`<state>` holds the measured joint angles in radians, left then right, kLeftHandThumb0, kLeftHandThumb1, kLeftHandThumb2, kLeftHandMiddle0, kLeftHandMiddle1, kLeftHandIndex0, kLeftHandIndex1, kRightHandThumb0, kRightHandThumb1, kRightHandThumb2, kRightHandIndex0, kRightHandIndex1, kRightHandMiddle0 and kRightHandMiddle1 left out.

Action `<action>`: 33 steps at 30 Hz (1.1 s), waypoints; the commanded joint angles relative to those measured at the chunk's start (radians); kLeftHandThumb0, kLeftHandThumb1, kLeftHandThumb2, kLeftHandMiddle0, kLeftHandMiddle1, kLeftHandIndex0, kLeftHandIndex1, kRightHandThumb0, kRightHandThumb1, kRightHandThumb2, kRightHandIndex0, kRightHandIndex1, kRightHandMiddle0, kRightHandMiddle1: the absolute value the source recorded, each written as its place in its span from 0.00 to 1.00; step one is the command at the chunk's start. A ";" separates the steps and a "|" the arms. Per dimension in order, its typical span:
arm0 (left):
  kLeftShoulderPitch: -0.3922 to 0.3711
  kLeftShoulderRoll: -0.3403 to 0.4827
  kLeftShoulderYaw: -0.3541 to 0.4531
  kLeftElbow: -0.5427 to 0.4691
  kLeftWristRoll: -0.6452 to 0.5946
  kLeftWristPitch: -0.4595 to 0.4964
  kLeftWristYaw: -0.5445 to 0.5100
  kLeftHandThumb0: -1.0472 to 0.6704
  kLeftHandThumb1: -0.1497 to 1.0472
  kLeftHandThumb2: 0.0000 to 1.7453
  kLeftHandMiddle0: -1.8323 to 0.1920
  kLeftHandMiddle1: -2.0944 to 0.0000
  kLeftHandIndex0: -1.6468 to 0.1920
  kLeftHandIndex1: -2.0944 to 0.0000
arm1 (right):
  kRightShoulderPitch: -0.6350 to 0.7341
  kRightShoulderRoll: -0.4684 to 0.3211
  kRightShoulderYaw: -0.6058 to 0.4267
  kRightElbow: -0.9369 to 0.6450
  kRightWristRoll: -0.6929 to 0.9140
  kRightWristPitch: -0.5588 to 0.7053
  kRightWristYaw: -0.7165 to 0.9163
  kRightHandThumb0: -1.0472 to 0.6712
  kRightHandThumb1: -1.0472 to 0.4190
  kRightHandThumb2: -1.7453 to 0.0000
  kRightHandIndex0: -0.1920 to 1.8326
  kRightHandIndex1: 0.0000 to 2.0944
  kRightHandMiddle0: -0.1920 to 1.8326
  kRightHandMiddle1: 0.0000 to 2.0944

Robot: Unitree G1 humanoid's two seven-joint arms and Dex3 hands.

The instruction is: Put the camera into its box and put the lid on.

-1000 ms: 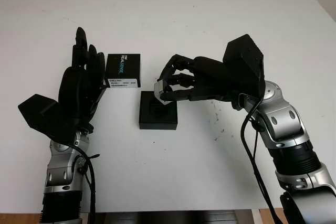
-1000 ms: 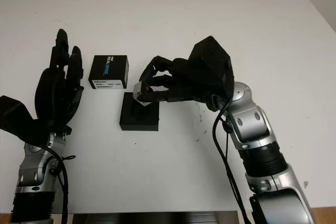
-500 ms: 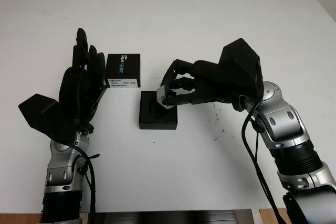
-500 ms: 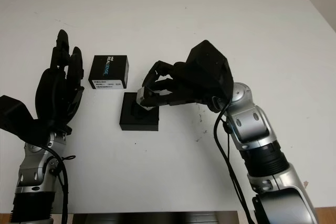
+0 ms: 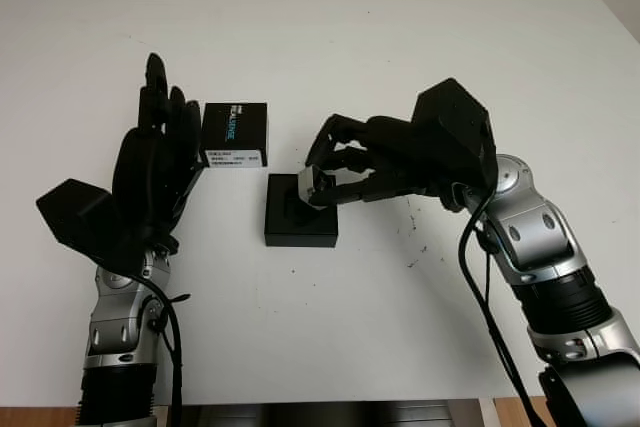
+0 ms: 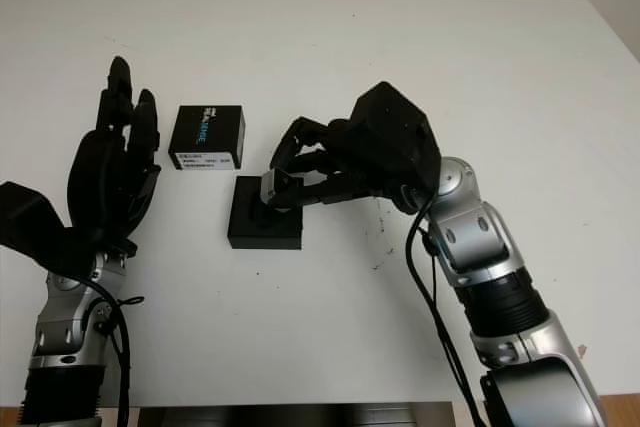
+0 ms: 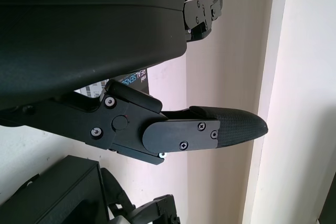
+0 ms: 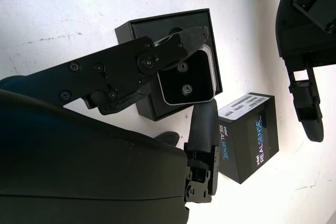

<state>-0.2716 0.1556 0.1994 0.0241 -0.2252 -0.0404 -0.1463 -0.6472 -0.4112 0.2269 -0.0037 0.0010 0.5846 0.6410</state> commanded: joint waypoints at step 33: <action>0.011 -0.010 -0.007 -0.028 0.003 0.003 0.007 0.18 1.00 0.26 1.00 1.00 1.00 1.00 | 0.087 -0.014 0.049 0.011 -0.138 -0.210 -0.007 0.43 0.04 0.97 0.11 0.35 0.20 0.95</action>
<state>-0.2699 0.1471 0.1965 0.0138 -0.2254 -0.0375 -0.1413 -0.5907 -0.4113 0.2655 0.0005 -0.1316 0.3699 0.6287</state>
